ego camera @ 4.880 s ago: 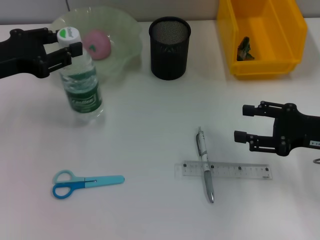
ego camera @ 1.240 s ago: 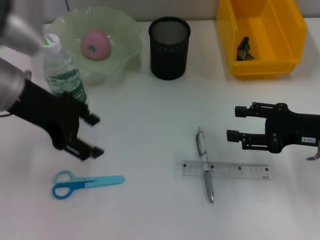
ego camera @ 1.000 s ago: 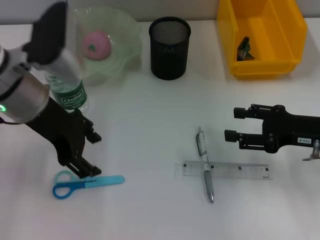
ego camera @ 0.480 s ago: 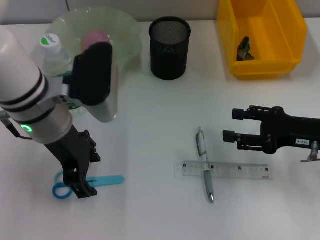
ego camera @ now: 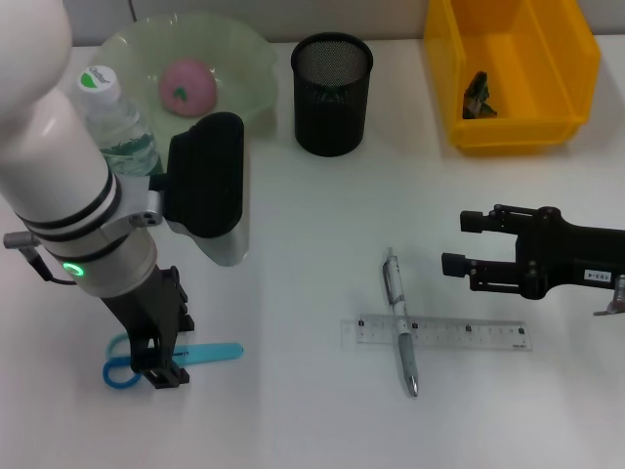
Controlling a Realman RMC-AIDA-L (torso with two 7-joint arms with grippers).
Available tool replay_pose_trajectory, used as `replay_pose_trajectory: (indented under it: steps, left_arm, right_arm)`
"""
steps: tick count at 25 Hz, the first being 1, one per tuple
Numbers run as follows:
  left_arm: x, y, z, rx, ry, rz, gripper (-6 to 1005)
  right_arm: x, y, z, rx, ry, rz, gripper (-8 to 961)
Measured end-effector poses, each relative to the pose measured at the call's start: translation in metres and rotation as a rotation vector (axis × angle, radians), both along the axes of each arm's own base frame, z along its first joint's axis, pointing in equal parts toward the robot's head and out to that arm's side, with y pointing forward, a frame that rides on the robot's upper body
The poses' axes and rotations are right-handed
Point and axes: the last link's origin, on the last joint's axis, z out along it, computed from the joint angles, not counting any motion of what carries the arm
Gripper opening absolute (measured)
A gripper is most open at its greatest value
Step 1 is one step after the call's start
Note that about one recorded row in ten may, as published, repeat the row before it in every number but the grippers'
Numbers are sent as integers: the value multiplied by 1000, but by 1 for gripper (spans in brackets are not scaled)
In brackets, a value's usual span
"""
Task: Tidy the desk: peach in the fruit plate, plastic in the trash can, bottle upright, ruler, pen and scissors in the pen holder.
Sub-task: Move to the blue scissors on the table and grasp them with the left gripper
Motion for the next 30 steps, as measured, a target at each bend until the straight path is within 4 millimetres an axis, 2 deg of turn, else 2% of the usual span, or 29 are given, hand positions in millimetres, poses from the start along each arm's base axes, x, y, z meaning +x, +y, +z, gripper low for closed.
replay_pose_trajectory:
  steps: [7, 12, 18, 23, 30]
  left_arm:
    - [-4, -1, -6, 14, 27, -5, 587]
    - [-5, 0, -6, 24, 34, -13, 584]
    - [-6, -2, -8, 21, 54, -18, 530]
    - [-6, -2, -9, 19, 56, -19, 344]
    - [-8, -1, -11, 18, 76, -36, 306]
  right_arm:
    - [1, 0, 1, 1, -2, -2, 738]
    - [1, -1, 2, -5, 0, -8, 738]
    - [2, -1, 2, -8, 1, -14, 738]
    - [2, -1, 2, -9, 0, -16, 737]
    - [2, -1, 2, -8, 0, -19, 737]
